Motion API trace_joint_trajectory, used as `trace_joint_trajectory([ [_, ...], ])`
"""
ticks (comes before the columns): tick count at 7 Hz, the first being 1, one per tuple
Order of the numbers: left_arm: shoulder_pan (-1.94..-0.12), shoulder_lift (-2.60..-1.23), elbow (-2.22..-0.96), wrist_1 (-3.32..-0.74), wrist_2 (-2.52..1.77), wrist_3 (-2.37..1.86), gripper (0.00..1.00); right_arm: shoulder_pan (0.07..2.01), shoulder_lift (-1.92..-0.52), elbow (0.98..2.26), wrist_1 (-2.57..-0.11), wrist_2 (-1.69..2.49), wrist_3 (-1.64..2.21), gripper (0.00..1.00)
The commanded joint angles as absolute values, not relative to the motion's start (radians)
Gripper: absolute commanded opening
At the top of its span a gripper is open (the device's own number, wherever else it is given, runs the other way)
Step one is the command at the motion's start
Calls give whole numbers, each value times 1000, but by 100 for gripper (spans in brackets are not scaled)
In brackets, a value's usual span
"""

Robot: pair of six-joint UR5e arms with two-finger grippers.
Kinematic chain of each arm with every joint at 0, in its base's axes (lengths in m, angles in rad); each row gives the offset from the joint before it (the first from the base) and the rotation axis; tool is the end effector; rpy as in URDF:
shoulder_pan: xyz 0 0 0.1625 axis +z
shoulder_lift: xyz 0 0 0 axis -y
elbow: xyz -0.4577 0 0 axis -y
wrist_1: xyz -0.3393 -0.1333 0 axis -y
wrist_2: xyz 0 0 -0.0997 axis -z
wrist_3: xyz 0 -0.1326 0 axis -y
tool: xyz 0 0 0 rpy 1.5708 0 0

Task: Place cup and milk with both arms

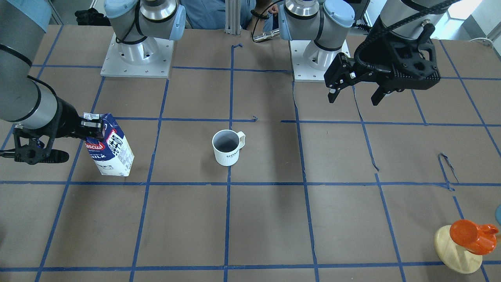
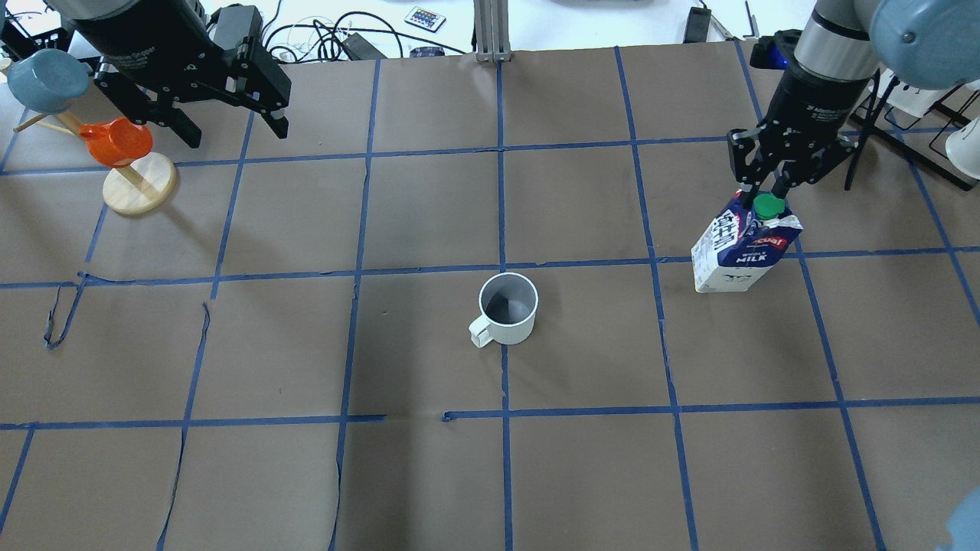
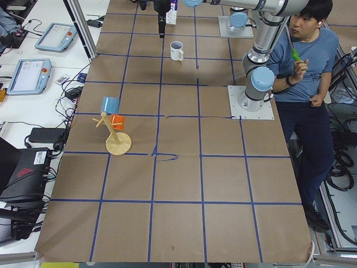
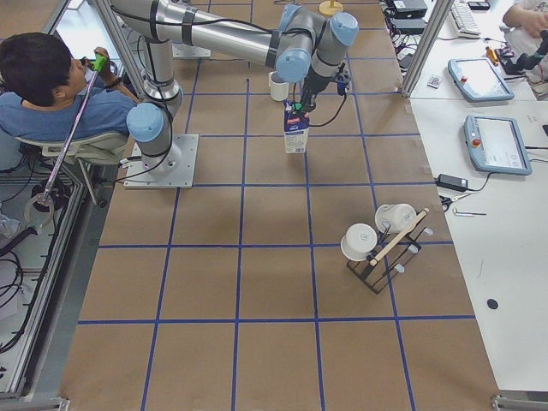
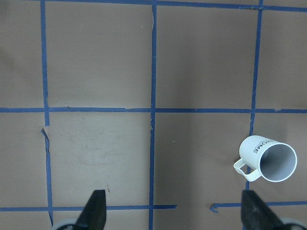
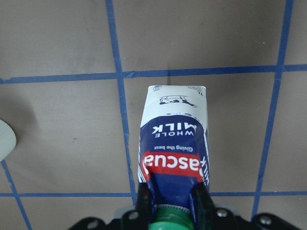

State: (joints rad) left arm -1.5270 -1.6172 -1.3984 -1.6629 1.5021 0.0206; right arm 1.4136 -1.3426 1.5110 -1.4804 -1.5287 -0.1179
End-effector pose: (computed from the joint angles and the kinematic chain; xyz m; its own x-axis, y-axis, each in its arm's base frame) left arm -0.1220 -0.4678 0.5335 -0.9975 -0.0208 0.0679 -0.0232 0.9991 -0.0353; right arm 0.0588 -0.5161 0.3979 -0.9961 0.0536 -0.0705 0.0344 0.9678 0.2494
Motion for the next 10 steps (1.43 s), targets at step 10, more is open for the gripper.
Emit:
trace_joint_trajectory([
  [10,-1522,-1603,-1402,-1664,1502,21,100,1753,-1241,1480,-1600,-1399,107,0],
])
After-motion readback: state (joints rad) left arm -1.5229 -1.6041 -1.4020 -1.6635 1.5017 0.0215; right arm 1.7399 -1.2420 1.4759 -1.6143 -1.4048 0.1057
